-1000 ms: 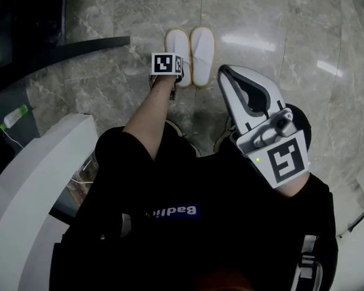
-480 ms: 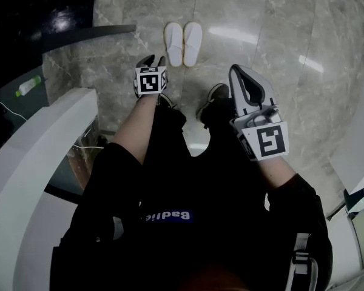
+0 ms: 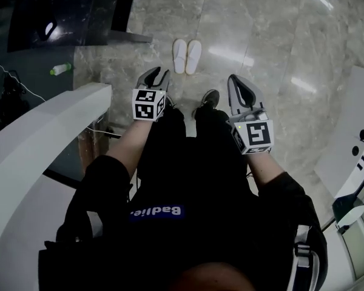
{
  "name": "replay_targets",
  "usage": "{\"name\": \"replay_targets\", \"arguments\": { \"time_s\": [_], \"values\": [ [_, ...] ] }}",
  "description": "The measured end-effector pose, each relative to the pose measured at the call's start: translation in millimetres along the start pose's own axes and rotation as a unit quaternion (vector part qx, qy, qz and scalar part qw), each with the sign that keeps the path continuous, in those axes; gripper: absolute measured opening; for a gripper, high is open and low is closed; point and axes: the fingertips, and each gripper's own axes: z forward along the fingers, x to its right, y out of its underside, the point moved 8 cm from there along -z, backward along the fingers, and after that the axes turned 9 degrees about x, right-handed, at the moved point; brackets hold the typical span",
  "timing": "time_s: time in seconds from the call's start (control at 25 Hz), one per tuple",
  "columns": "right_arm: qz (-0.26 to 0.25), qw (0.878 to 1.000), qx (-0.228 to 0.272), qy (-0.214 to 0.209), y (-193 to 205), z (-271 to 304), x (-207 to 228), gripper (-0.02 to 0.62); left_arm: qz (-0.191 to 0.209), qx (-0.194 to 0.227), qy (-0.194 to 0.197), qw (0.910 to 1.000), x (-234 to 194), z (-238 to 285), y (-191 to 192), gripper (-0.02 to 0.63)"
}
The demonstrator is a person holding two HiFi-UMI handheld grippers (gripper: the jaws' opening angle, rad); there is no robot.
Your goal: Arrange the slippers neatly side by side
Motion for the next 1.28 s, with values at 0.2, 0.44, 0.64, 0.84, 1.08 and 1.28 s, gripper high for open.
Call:
{"name": "replay_targets", "arguments": {
  "time_s": [0.2, 0.44, 0.64, 0.84, 1.08, 1.28],
  "values": [
    [-0.031, 0.999, -0.004, -0.012, -50, -25, -15, 0.000, 0.015, 0.077, 0.025, 0.9966, 15, -83, -58, 0.114],
    [-0.044, 0.999, 0.006, -0.028, -93, -57, -47, 0.000, 0.046, 0.144, 0.038, 0.9877, 27, -166, -106, 0.114],
    [-0.052, 0.997, 0.026, -0.044, -109, -71, -72, 0.000, 0.048, 0.201, 0.051, 0.9771, 53, -211, -139, 0.114],
    [-0.061, 0.996, 0.053, -0.042, -122, -86, -77, 0.000, 0.033, 0.241, 0.082, 0.9665, 92, -240, -156, 0.112],
    [-0.068, 0.993, 0.084, -0.046, -151, -104, -94, 0.000, 0.093, 0.291, 0.116, 0.9453, 119, -267, -200, 0.110],
    [-0.069, 0.984, 0.153, -0.064, -188, -114, -109, 0.000, 0.116, 0.313, 0.113, 0.9359, 130, -290, -231, 0.071]
  ]
}}
